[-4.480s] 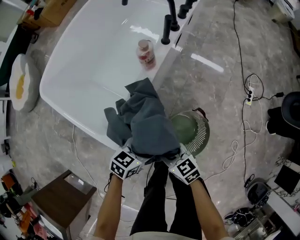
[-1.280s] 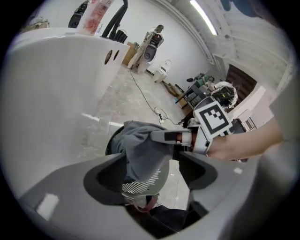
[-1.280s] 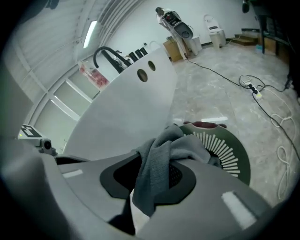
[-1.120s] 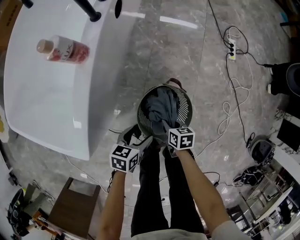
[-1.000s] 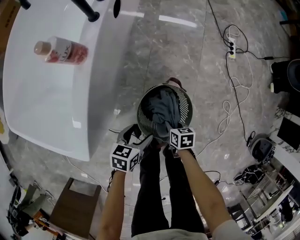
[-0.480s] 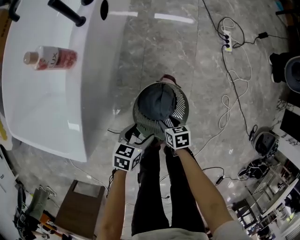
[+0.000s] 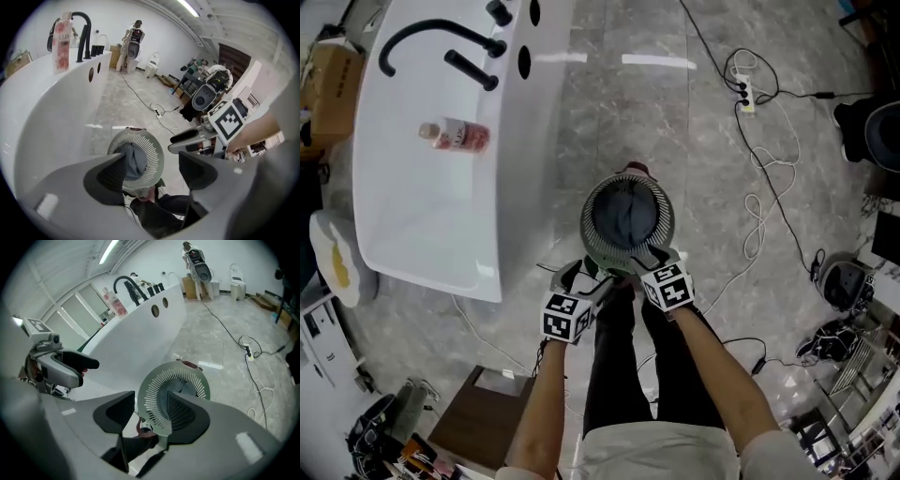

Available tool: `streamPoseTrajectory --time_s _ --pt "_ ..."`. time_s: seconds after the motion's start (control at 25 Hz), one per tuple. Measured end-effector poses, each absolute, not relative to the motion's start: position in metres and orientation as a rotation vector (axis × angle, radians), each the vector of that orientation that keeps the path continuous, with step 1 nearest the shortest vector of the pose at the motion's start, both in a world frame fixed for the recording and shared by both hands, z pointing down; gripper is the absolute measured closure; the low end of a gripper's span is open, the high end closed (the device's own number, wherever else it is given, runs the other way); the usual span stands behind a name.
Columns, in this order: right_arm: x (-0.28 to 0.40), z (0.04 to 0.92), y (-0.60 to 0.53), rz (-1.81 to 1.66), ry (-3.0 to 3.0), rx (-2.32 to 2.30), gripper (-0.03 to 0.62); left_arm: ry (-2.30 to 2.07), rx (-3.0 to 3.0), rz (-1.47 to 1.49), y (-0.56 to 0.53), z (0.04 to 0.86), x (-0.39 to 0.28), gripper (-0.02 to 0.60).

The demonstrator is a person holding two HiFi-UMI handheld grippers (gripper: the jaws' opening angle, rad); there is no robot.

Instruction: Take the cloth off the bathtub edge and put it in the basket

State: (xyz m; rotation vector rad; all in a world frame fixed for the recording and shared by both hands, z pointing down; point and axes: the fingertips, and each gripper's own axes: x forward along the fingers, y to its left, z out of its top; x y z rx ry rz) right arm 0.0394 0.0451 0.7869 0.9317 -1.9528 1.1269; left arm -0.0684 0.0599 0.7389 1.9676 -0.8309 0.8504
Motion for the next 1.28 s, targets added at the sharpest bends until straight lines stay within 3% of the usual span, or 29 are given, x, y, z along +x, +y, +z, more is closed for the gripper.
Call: streamPoseTrajectory --time_s 0.68,1.28 --pt "0.085 0.564 0.096 1.090 -2.196 1.008 0.398 -1.020 2.055 0.668 0.086 0.543 -0.030 0.179" --pt "0.109 0.547 0.147 1.011 -2.233 0.888 0.398 -1.091 2.031 0.605 0.124 0.541 0.000 0.181"
